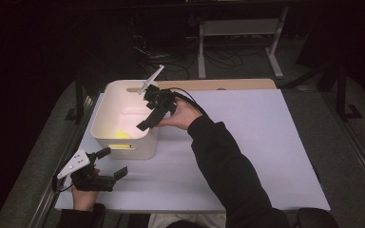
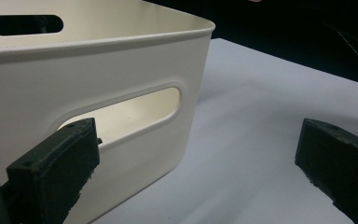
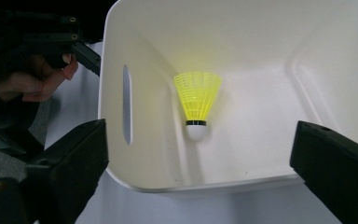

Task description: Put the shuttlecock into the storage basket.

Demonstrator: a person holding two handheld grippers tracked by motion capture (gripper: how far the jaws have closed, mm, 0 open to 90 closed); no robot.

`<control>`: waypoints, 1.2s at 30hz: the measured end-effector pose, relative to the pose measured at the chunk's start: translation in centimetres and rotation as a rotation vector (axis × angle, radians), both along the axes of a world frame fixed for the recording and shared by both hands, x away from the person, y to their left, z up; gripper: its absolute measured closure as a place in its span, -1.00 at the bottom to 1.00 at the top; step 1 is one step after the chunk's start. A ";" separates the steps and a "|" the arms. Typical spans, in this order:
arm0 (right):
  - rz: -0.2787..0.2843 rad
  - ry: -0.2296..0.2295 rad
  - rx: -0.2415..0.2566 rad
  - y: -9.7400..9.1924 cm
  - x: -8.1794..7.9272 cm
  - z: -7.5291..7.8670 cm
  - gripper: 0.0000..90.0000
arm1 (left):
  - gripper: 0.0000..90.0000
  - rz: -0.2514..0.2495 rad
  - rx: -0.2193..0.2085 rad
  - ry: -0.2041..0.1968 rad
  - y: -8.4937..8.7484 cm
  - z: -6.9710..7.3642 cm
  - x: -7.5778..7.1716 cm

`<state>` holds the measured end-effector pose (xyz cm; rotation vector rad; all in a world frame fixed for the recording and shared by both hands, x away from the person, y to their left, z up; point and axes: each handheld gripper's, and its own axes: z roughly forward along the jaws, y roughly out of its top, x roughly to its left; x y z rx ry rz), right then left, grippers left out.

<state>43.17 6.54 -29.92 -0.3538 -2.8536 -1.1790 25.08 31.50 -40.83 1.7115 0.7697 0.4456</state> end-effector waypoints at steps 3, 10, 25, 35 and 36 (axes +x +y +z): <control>-0.012 -0.010 0.007 -0.4 -0.1 0.2 -1.00 | -1.00 -0.003 0.002 0.000 0.0 0.0 0.0; -0.025 -0.031 0.048 -2.0 -0.6 0.8 -1.00 | -1.00 -0.001 0.002 0.000 0.0 0.0 0.0; -0.054 -0.071 0.081 -4.7 -1.7 1.2 -1.00 | -1.00 0.003 0.001 0.003 0.0 0.0 0.0; -0.081 -0.070 0.129 -7.1 -1.8 0.9 -1.00 | -1.00 0.004 0.001 0.004 -0.1 0.0 0.0; -0.086 -0.069 0.130 -7.3 -1.8 0.9 -1.00 | -1.00 0.004 0.002 0.004 0.0 0.0 0.0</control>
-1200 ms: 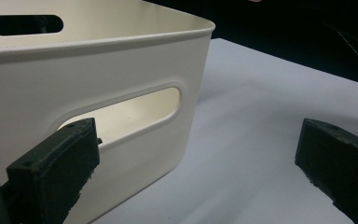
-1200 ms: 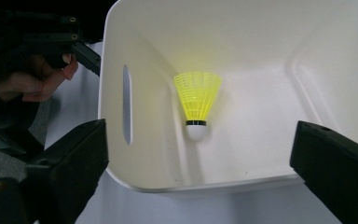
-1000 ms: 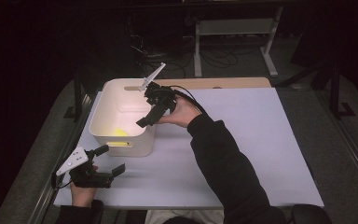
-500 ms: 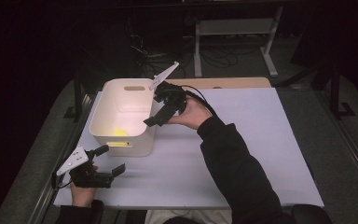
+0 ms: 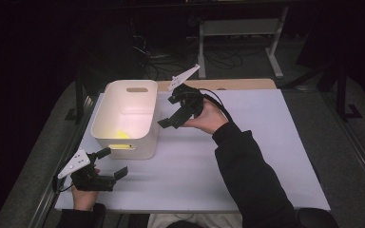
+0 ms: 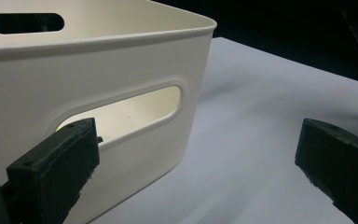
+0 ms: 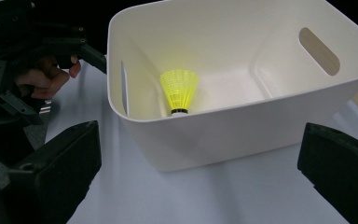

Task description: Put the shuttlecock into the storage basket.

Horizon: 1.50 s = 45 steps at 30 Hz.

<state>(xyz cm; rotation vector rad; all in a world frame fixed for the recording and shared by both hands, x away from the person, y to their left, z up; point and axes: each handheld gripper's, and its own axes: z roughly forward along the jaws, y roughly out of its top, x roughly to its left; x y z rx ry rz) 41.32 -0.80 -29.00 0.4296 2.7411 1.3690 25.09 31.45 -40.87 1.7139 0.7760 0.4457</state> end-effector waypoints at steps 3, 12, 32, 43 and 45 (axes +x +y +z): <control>-0.010 0.000 0.010 -0.7 0.0 -0.1 -1.00 | -1.00 0.000 0.000 0.000 0.0 0.0 0.0; -0.040 0.003 0.025 -2.6 0.1 -0.5 -1.00 | -1.00 0.000 0.002 0.001 0.0 0.0 0.0; -0.122 0.021 0.058 -7.2 0.0 -1.7 -1.00 | -1.00 0.004 0.001 0.002 0.0 0.0 0.0; -0.159 0.035 0.072 -9.6 -0.3 -2.4 -1.00 | -1.00 0.003 0.001 0.000 0.0 0.0 0.0; -0.164 0.035 0.074 -10.0 -0.4 -2.6 -1.00 | -1.00 0.003 0.001 -0.001 0.0 0.0 0.0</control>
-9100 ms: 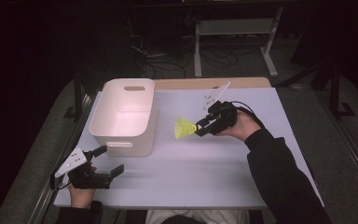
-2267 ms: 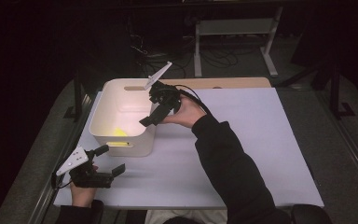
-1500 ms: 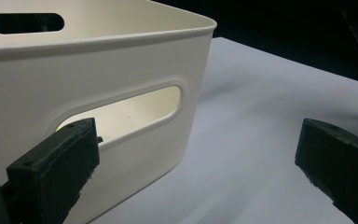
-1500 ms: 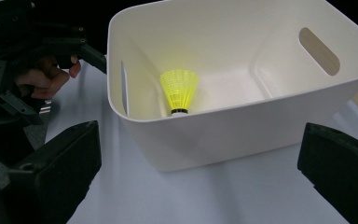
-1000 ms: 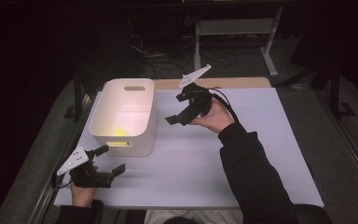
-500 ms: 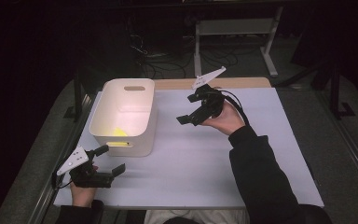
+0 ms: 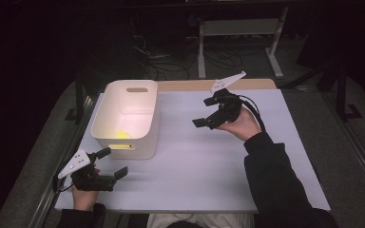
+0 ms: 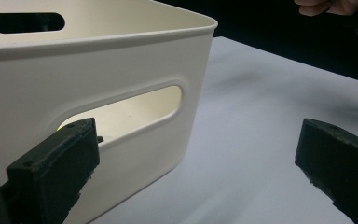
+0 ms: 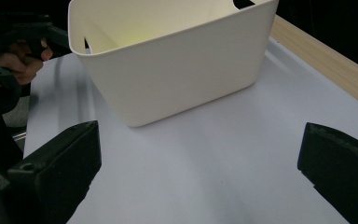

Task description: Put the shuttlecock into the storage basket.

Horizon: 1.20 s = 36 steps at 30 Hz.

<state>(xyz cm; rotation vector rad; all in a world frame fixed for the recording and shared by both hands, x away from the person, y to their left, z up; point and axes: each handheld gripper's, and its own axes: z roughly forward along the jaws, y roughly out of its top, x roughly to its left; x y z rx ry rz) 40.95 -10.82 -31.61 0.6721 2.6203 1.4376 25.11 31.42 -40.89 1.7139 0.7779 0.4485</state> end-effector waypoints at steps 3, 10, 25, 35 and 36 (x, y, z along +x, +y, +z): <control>-0.007 -0.002 0.001 -0.7 -0.2 -0.2 -1.00 | -1.00 0.000 0.001 0.001 0.0 0.0 0.0; -0.032 0.001 0.006 -2.3 -0.5 -0.8 -1.00 | -1.00 0.003 0.000 0.001 0.0 0.0 0.0; -0.091 -0.003 0.015 -5.7 -2.0 -2.0 -1.00 | -1.00 0.002 0.002 -0.002 0.0 0.0 0.0; -0.115 0.004 0.028 -7.4 -3.3 -2.9 -1.00 | -1.00 0.005 0.001 -0.001 0.0 0.0 0.0; -0.119 0.006 0.029 -7.6 -3.4 -3.1 -1.00 | -1.00 0.005 0.001 0.000 0.0 0.0 0.0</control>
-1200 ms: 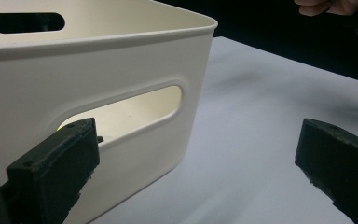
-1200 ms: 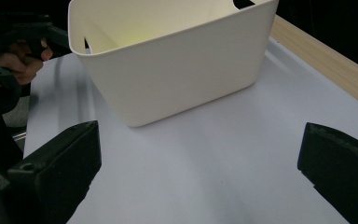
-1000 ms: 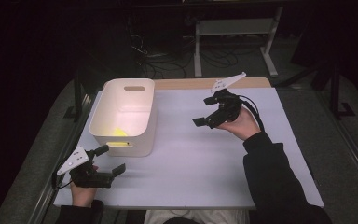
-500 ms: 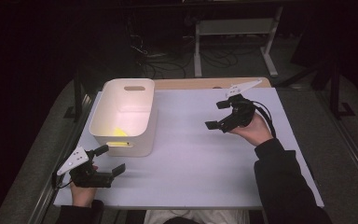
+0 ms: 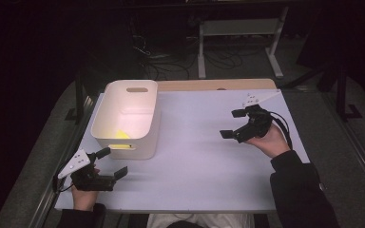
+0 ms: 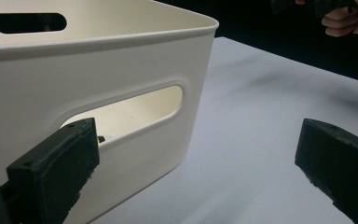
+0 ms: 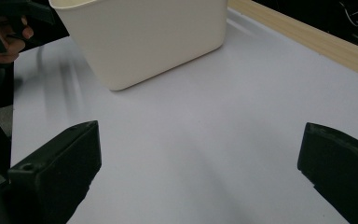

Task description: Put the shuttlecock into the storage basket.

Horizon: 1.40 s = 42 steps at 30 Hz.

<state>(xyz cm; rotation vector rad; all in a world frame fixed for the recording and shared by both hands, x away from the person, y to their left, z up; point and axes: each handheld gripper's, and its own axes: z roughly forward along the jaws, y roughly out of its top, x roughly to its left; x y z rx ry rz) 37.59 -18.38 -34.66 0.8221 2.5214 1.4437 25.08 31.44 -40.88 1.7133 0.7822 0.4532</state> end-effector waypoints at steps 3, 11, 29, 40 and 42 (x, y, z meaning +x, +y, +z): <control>-0.016 0.011 0.005 -0.6 -0.2 -0.3 -1.00 | -1.00 0.000 0.001 0.000 0.0 0.0 0.0; -0.045 0.007 0.023 -2.3 -1.2 -0.7 -1.00 | -1.00 0.001 0.001 0.000 0.0 0.0 0.0; -0.114 -0.001 0.043 -5.5 -3.9 -2.7 -1.00 | -1.00 0.003 0.000 -0.001 0.0 0.0 0.0; -0.150 -0.016 0.047 -6.7 -5.4 -3.9 -1.00 | -1.00 0.005 0.003 0.000 0.0 0.0 0.0; -0.158 -0.016 0.050 -6.9 -5.5 -4.2 -1.00 | -1.00 0.006 0.003 0.000 0.0 0.0 0.0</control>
